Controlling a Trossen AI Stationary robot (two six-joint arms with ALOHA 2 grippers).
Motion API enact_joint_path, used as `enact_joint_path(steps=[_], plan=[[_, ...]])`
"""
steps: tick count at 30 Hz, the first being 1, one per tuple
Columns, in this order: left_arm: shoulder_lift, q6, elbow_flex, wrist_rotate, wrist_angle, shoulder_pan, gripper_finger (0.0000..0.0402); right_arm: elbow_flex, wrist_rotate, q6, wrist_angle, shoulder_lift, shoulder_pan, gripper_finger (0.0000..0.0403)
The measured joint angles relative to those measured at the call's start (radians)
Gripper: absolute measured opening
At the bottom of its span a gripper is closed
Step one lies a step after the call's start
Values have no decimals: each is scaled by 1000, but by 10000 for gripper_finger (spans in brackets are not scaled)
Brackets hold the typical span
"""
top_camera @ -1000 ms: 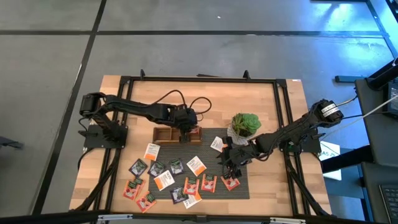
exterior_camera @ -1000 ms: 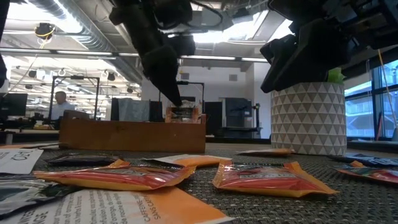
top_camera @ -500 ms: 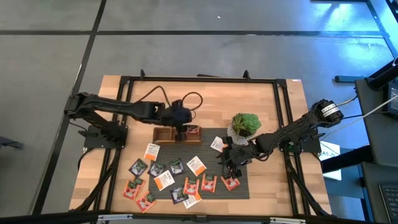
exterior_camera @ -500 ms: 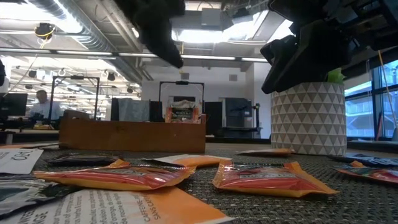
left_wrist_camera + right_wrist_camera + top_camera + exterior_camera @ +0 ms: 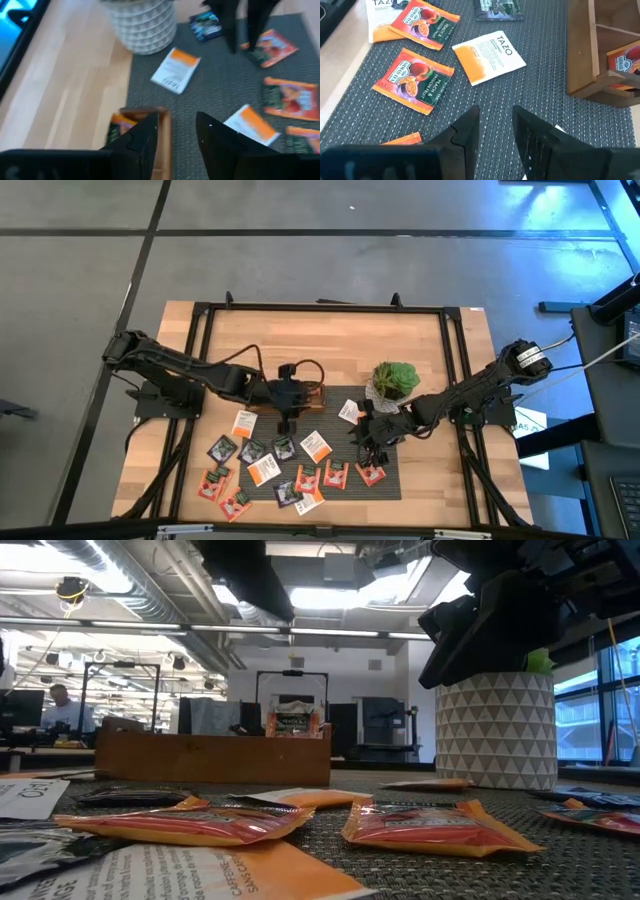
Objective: Pick & Place Tea
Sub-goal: Put the white tea bag to the middle section of the wooden organizer
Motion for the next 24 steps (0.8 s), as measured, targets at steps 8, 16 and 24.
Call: enact_joint_path(steps=[8, 16, 24], plan=[[0, 0, 0, 0, 17, -22, 130, 0, 0, -1, 8, 0, 0, 120], [0, -7, 0, 3, 52, -13, 130, 0, 0, -4, 8, 0, 0, 120], [0, -29, 0, 18, 120, -45, 130, 0, 0, -81, 24, 0, 0, 120]])
